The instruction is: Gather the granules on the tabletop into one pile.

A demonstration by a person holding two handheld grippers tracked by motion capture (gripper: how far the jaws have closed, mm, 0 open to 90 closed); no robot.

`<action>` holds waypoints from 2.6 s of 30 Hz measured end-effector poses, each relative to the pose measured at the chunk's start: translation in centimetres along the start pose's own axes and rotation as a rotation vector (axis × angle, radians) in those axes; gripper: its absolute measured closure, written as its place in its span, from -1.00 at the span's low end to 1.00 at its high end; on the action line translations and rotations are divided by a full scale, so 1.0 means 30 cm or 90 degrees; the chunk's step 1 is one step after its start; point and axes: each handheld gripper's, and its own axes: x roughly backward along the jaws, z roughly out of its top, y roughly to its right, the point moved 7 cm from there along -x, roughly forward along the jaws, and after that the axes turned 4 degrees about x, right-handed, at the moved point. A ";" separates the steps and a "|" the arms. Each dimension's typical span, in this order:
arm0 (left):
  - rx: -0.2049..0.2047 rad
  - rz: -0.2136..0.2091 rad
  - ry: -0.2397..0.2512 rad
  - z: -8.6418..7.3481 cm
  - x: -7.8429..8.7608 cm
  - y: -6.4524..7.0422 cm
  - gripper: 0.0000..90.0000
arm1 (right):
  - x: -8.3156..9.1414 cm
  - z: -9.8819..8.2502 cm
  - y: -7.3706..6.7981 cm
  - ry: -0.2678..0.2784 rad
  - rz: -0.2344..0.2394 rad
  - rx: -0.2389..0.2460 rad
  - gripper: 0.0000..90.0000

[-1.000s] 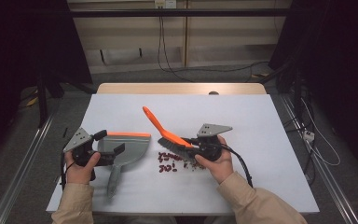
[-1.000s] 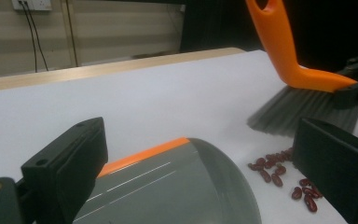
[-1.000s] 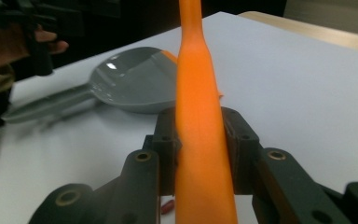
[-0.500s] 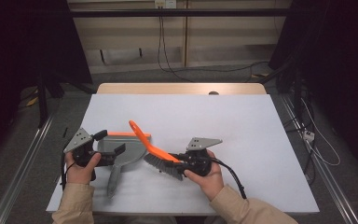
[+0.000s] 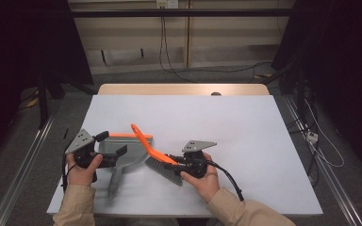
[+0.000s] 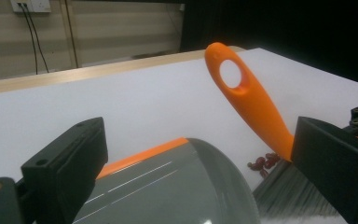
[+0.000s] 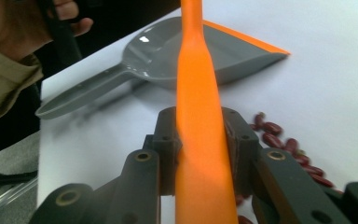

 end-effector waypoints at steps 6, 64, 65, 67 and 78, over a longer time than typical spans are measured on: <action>-0.001 0.002 0.000 0.000 0.000 -0.001 -0.92 | 0.036 -0.017 0.062 -0.009 -0.023 -0.044 0.57; -0.013 0.006 0.007 0.010 0.000 0.004 -0.92 | 0.036 0.002 0.152 -0.007 -0.098 -0.129 0.57; -0.012 0.006 0.007 0.010 -0.001 0.005 -0.92 | 0.048 -0.002 0.160 -0.007 -0.103 -0.135 0.57; -0.013 0.005 0.006 0.010 -0.002 0.005 -0.92 | 0.065 -0.007 0.170 -0.007 -0.108 -0.136 0.57; -0.015 0.005 0.005 0.010 -0.004 0.008 -0.92 | 0.129 -0.028 0.198 -0.001 -0.124 -0.144 0.57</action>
